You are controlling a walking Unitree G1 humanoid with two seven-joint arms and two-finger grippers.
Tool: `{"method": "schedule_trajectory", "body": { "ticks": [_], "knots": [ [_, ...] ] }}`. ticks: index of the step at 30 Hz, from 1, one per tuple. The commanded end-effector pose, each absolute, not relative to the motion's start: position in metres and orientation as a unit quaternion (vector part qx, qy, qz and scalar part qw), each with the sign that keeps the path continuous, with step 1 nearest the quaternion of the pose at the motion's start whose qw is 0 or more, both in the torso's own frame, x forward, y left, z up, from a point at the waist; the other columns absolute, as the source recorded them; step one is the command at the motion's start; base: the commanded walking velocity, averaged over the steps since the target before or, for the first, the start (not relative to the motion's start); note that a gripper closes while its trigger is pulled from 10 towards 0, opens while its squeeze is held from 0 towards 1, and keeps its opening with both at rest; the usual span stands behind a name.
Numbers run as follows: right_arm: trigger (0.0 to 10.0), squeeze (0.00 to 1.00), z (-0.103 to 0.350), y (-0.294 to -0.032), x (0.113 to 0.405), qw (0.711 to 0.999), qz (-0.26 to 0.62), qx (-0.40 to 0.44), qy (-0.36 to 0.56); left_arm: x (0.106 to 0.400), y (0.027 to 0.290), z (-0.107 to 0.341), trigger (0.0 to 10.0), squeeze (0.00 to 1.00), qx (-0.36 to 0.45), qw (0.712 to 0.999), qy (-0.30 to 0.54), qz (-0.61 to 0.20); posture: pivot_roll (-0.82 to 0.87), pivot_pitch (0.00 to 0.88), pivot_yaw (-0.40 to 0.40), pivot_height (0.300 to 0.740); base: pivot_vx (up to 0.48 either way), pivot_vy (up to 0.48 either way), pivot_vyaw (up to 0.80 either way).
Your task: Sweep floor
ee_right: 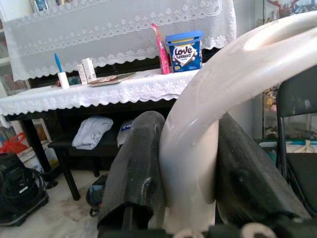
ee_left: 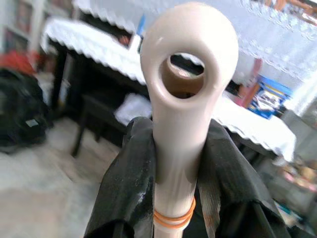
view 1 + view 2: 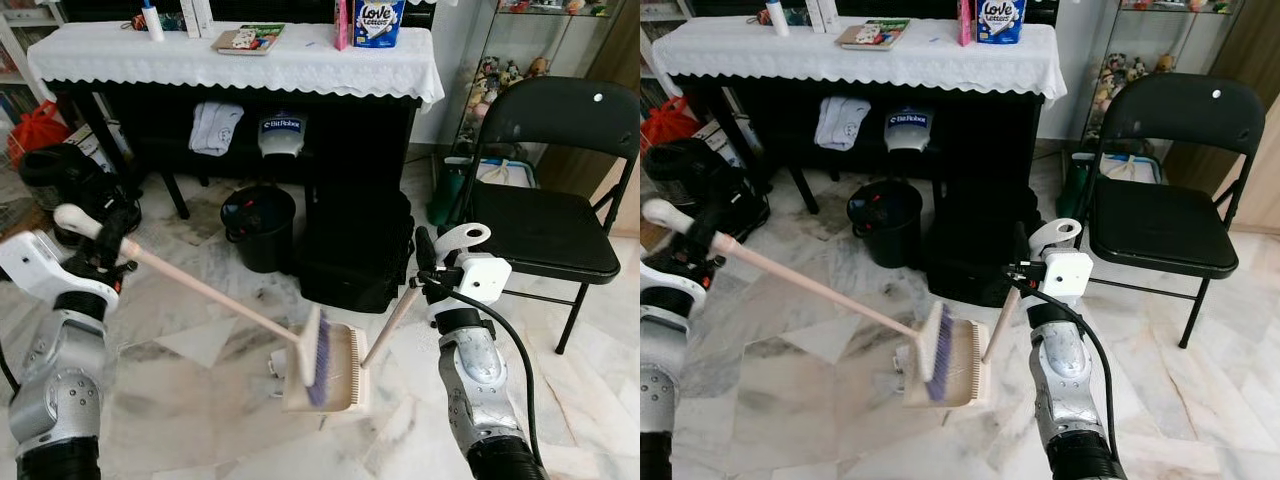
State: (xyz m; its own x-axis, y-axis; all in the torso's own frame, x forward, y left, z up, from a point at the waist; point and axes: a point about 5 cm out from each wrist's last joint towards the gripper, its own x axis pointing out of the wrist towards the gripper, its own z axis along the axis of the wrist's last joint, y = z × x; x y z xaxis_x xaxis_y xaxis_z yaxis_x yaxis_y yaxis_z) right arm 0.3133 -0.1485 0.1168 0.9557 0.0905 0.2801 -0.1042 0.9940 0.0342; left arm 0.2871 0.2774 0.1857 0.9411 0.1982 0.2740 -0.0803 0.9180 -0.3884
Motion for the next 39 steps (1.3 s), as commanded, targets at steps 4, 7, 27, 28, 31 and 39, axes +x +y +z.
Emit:
{"method": "schedule_trajectory", "body": {
  "ticks": [4, 7, 27, 28, 31, 39],
  "knots": [
    [10.0, 0.00, 0.137, -0.145, 0.318, 0.980, 0.052, 0.035, -0.189, 0.284, 0.291, 0.213, 10.0, 0.00, -0.116, 0.957, -0.226, 0.138, 0.01, 0.000, 0.077, 0.740, 0.000, 0.000, 0.00],
    [10.0, 0.00, 0.141, -0.144, 0.319, 0.979, 0.051, 0.036, -0.196, 0.284, 0.288, 0.209, 10.0, 0.00, -0.089, 0.960, -0.223, 0.147, 0.00, 0.000, 0.082, 0.740, 0.000, 0.000, 0.00],
    [10.0, 0.00, 0.182, -0.163, 0.304, 0.968, -0.001, 0.015, -0.252, 0.294, 0.207, 0.181, 10.0, 0.00, -0.018, 0.981, -0.191, 0.038, -0.02, 0.000, 0.077, 0.740, 0.000, 0.000, 0.02],
    [10.0, 0.00, 0.183, -0.163, 0.305, 0.967, -0.002, 0.017, -0.252, 0.295, 0.207, 0.182, 10.0, 0.00, -0.016, 0.980, -0.193, 0.039, -0.02, 0.000, 0.072, 0.740, 0.000, 0.000, 0.77],
    [10.0, 0.00, 0.184, -0.159, 0.304, 0.968, 0.006, 0.021, -0.251, 0.295, 0.209, 0.183, 10.0, 0.00, -0.011, 0.980, -0.196, 0.044, -0.01, 0.000, 0.071, 0.740, 0.000, 0.000, 0.77],
    [10.0, 0.00, 0.186, -0.156, 0.303, 0.969, 0.005, 0.022, -0.247, 0.291, 0.208, 0.178, 10.0, 0.00, 0.006, 0.981, -0.190, 0.041, -0.02, 0.000, 0.062, 0.740, 0.000, 0.000, 0.77]
  ]
}}
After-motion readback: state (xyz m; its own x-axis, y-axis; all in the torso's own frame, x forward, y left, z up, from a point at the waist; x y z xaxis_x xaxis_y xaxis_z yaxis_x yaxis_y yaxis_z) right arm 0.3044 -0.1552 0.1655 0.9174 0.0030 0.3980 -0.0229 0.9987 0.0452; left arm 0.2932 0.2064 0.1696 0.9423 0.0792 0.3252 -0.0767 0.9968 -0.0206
